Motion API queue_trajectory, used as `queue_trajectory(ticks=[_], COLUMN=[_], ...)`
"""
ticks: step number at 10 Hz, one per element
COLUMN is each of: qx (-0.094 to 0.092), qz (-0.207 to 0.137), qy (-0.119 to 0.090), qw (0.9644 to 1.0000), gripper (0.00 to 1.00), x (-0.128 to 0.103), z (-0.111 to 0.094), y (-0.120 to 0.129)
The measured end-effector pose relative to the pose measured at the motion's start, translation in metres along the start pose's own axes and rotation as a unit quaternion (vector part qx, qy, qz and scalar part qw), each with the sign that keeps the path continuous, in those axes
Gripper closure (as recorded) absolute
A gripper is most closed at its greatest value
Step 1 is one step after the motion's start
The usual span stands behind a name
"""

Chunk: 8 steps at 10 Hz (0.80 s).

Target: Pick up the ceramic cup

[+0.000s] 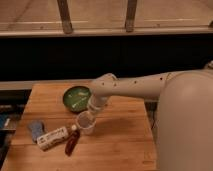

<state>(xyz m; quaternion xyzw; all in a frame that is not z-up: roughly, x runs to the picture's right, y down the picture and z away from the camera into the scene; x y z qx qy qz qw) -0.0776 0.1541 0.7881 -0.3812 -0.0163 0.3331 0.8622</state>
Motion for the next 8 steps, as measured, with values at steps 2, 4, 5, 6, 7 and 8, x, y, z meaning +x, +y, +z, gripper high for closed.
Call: queue_trajectory(ticks=[2,4,5,6,7,8], qx=[0.004,0.023,0.043,0.061,0.078,0.090], qz=[0.002,0.014,0.022,0.026,0.030,0.035], qy=[-0.005,-0.029,-0.053,-0.079,-0.106,-0.130], qw=[1.0000,0.9992,0.9974,0.9947,0.9908,0.9868], gripper=[1.00,1.00,1.00,1.00,1.00,1.00], x=[-0.002,-0.007,-0.012,-0.018,-0.024,-0.028], z=[-0.005,-0.024,-0.045,-0.068,-0.090,-0.107], y=[0.000,-0.007,-0.014,-0.021,-0.030,-0.036])
